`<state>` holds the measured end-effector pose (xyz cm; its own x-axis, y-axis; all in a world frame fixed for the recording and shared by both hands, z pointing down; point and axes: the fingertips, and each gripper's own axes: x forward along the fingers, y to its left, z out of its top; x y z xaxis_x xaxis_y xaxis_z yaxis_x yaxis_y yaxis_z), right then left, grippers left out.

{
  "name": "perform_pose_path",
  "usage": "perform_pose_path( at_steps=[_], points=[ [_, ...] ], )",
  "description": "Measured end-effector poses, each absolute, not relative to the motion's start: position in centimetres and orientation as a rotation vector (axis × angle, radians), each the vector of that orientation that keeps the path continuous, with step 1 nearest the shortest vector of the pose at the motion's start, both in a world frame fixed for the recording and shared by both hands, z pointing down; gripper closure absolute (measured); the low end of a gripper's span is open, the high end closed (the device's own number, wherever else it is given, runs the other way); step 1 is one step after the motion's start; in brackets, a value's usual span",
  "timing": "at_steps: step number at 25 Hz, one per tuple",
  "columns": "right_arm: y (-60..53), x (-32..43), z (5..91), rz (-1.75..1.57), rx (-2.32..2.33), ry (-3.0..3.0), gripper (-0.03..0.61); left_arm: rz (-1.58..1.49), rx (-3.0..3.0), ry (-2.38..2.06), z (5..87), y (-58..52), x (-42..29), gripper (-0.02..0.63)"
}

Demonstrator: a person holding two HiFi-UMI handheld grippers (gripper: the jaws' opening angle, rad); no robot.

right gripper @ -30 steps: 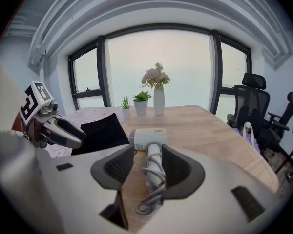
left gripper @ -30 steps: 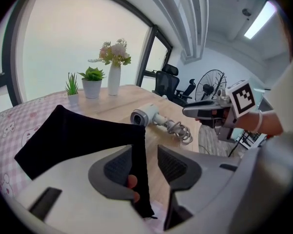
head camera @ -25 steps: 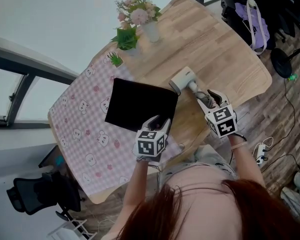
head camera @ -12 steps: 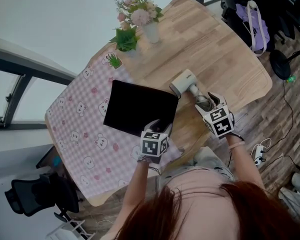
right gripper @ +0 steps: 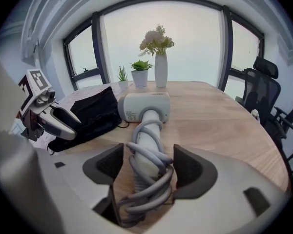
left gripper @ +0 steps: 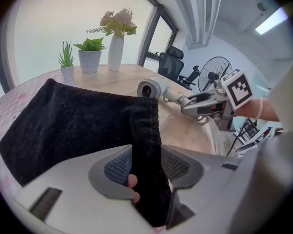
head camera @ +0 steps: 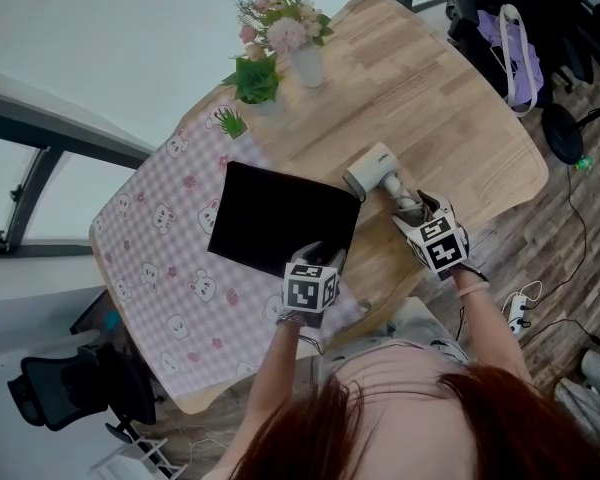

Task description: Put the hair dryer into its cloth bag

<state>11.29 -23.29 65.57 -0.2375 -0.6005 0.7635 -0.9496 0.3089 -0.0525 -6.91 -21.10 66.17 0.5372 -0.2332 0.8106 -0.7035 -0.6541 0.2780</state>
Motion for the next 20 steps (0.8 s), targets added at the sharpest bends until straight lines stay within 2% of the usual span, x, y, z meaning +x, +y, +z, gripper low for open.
perform_pose_path(
  at_steps=[11, 13, 20],
  points=[
    [-23.0, 11.6, 67.8, 0.722, 1.365, -1.907, 0.304, 1.029, 2.176, -0.782, 66.2, -21.6, -7.5, 0.509],
    [-23.2, 11.7, 67.7, 0.72, 1.373, -1.911, 0.325, 1.022, 2.176, -0.783, 66.0, -21.6, -7.5, 0.517],
    [-23.2, 11.6, 67.5, 0.684, 1.36, -1.927, 0.337, 1.004, 2.183, -0.793, 64.8, -22.0, -7.4, 0.528]
  ],
)
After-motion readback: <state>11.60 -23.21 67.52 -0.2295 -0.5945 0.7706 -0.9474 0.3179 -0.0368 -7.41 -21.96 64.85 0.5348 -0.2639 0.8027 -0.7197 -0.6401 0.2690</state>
